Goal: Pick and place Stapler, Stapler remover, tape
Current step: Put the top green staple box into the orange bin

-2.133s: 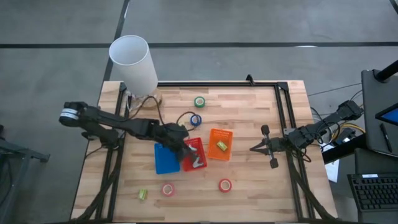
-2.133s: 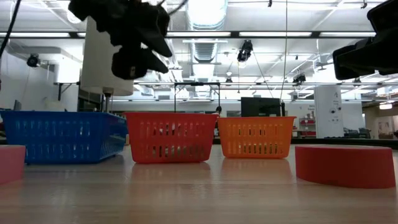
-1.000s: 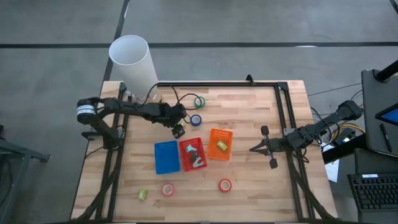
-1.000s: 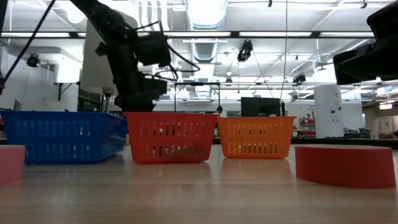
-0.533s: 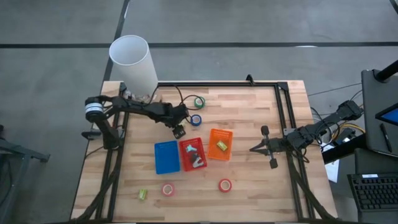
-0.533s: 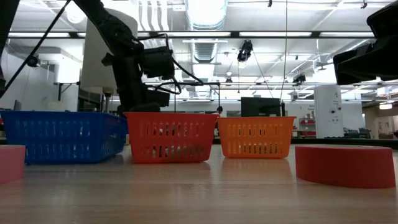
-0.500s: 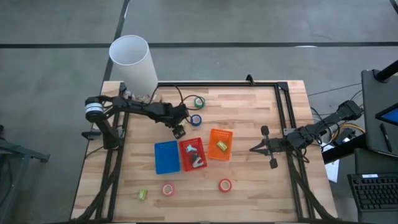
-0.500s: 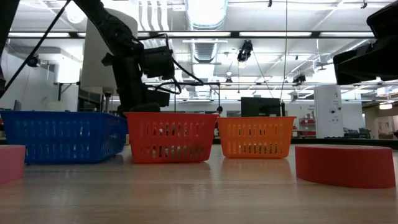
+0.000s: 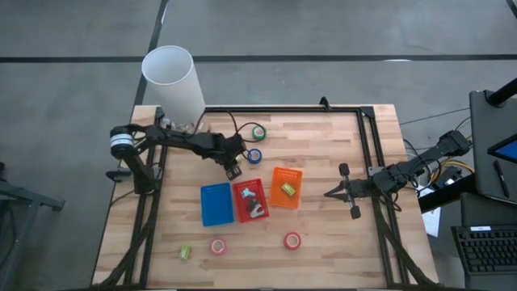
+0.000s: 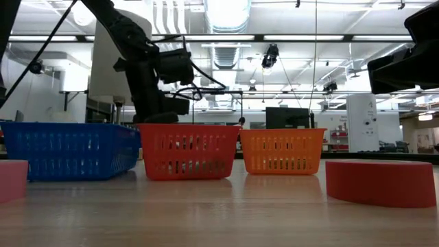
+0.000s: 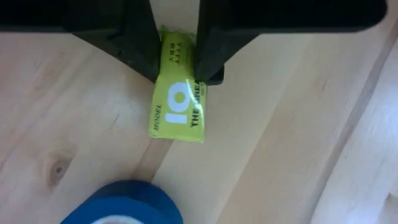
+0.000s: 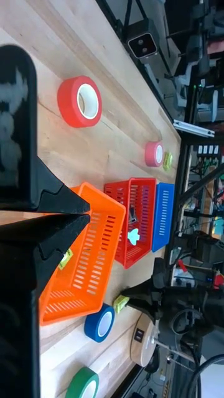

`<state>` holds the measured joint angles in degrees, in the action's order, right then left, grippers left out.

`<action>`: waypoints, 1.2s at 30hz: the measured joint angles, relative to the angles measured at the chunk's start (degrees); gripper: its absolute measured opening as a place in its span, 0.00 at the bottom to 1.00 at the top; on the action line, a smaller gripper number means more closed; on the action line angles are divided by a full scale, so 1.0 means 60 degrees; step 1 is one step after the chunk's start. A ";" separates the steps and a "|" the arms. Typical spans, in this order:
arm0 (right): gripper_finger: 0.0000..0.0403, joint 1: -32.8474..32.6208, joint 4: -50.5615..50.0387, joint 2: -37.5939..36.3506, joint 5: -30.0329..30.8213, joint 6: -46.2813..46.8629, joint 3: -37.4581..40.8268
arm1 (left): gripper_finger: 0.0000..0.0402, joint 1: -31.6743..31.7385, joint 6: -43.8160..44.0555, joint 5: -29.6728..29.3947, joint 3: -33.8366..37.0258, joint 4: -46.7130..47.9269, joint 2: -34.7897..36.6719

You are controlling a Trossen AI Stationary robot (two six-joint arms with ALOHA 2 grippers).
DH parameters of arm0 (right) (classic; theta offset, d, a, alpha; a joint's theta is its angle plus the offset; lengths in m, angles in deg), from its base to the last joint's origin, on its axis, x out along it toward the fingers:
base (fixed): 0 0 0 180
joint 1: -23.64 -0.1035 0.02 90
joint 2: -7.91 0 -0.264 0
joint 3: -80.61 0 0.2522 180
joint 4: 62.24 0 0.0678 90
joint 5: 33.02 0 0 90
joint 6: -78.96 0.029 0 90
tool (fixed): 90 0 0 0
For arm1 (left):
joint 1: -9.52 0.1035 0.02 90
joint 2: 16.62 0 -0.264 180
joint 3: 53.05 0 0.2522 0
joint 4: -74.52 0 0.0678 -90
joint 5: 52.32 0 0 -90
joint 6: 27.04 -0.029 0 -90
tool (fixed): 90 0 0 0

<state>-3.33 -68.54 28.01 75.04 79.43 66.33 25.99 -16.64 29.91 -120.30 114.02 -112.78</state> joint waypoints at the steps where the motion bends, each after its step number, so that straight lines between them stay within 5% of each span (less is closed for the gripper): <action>1: 0.02 0.0002 0.0000 0.0000 0.0000 0.0000 0.0000 | 0.19 0.0002 -0.0001 0.0010 -0.0017 -0.0010 0.0010; 8: 0.02 0.0001 0.0000 0.0000 -0.0001 -0.0029 0.0000 | 0.18 0.0001 -0.0016 0.0060 -0.0493 0.0224 0.0454; 18: 0.02 0.0001 -0.0040 0.0000 0.0002 -0.0026 0.0000 | 0.03 -0.0216 0.0263 0.0649 -0.1247 -0.0023 0.1184; 26: 0.02 0.0002 -0.0101 -0.0003 0.0002 -0.0015 0.0000 | 0.02 -0.0897 0.1262 0.2864 -0.1262 -0.2937 0.1022; 36: 0.02 -0.0002 -0.0146 -0.0004 -0.0002 -0.0029 -0.0004 | 0.02 -0.1933 0.2619 0.3083 -0.1258 -0.4965 -0.0016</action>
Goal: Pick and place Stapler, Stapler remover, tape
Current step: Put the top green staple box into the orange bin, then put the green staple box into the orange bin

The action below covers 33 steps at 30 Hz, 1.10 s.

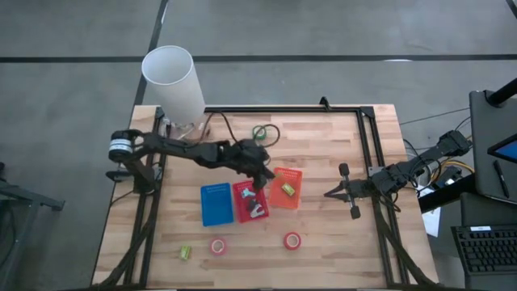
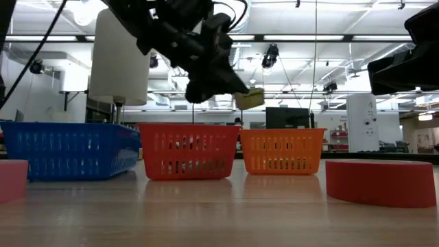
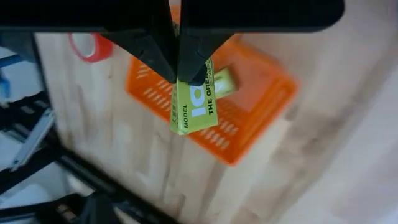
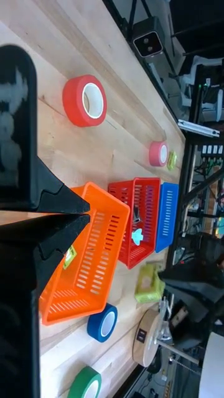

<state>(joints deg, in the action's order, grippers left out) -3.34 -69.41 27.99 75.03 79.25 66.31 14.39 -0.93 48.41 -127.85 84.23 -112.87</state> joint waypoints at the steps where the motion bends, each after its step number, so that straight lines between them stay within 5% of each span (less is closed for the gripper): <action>1: 0.02 0.0002 0.0003 0.0000 0.0002 -0.0002 0.0000 | 0.02 -0.0081 0.0125 0.0008 -0.0017 -0.0275 -0.0150; 11: 0.02 0.0001 0.0005 0.0004 0.0003 0.0007 0.0000 | 0.12 -0.0427 0.1358 0.0591 -0.0791 -0.1002 -0.1762; 19: 0.02 0.0001 0.0000 0.0004 0.0000 0.0029 0.0000 | 0.31 -0.0391 0.1648 0.0562 -0.1268 -0.0779 -0.2265; 28: 0.02 0.0004 -0.0090 0.0000 0.0000 0.0185 -0.0004 | 0.41 -0.0796 0.0954 0.0603 -0.1373 0.1930 -0.0289; 33: 0.02 0.0004 -0.0137 -0.0007 -0.0002 0.0205 -0.0007 | 0.41 -0.1764 0.1655 -0.1301 -0.1357 0.4943 0.1007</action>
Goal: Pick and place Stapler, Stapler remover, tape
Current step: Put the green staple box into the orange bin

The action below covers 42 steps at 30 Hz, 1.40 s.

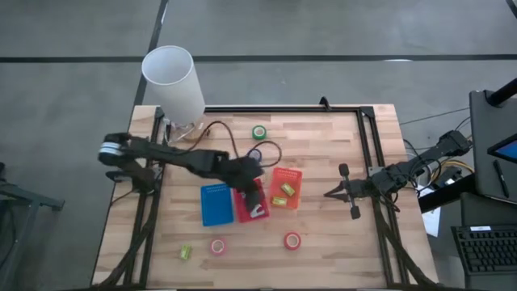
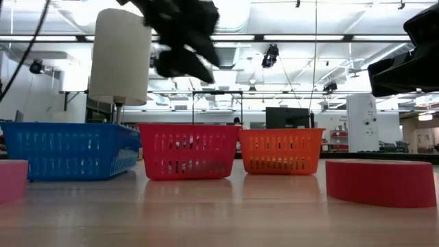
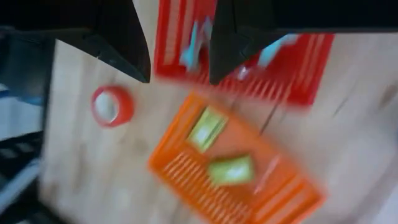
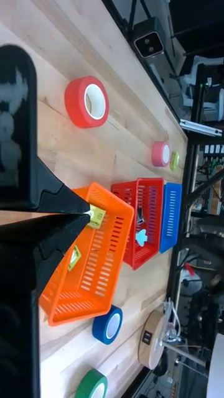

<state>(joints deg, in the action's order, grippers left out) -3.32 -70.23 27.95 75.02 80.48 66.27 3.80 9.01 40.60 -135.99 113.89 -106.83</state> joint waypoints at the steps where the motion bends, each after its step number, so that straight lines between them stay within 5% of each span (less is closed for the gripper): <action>1: 0.02 -0.0001 0.0006 0.0011 0.0000 0.0003 0.0000 | 0.41 -0.0245 0.0308 -0.0334 -0.0001 0.0573 0.0232; 6: 0.02 0.0000 0.0006 0.0015 0.0001 -0.0006 0.0000 | 0.41 -0.1780 0.1644 -0.1312 0.0008 0.2537 0.0988; 13: 0.02 0.0000 0.0079 0.0022 0.0001 -0.0093 0.0000 | 0.41 -0.3618 0.5053 -0.2508 0.0017 0.3307 0.1212; 27: 0.02 0.0000 0.0108 0.0018 0.0001 -0.0186 0.0000 | 0.41 -0.6508 1.1362 -0.1079 0.1121 0.4563 0.0754; 42: 0.02 -0.0004 0.0110 0.0018 0.0001 -0.0070 0.0000 | 0.45 -0.7836 1.4850 -0.0394 0.2793 0.2933 0.0750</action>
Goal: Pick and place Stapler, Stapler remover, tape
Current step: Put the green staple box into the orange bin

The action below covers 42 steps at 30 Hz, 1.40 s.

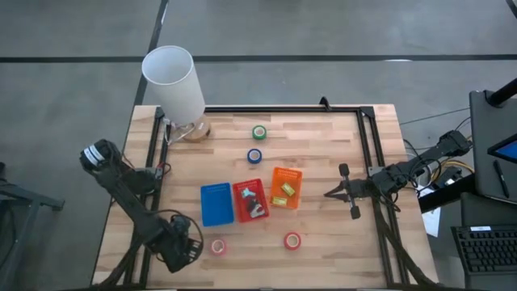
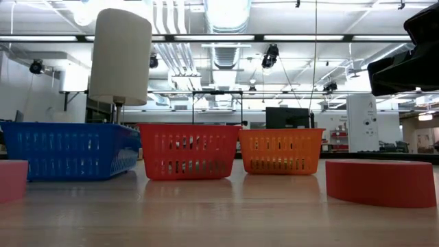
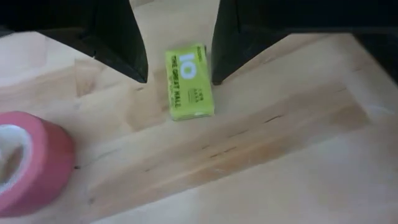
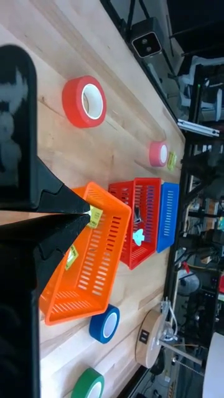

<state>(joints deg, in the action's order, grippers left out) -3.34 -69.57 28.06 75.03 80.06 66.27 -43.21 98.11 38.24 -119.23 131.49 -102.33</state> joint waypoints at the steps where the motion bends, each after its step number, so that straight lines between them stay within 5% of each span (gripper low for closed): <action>1: 0.02 0.0004 -0.0002 0.0000 0.0000 0.0000 0.0002 | 0.46 0.0000 0.0029 0.0032 0.0174 -0.0288 0.0000; 9: 0.02 0.0000 -0.0010 0.0004 0.0000 -0.0001 0.0004 | 0.57 -0.0018 0.0396 0.0547 0.1204 -0.1533 -0.0004; 26: 0.02 0.0000 -0.0035 0.0014 -0.0004 0.0145 0.0004 | 0.57 -0.0011 0.0558 0.0729 0.1897 -0.3051 0.0011; 42: 0.02 0.0000 -0.0035 0.0055 -0.0005 0.0251 0.0007 | 0.28 -0.0024 -0.0240 0.0325 0.1904 -0.2779 0.0007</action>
<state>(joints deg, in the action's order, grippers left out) -3.34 -69.78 28.38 75.00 81.57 66.31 -43.35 96.67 40.19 -107.81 114.82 -102.29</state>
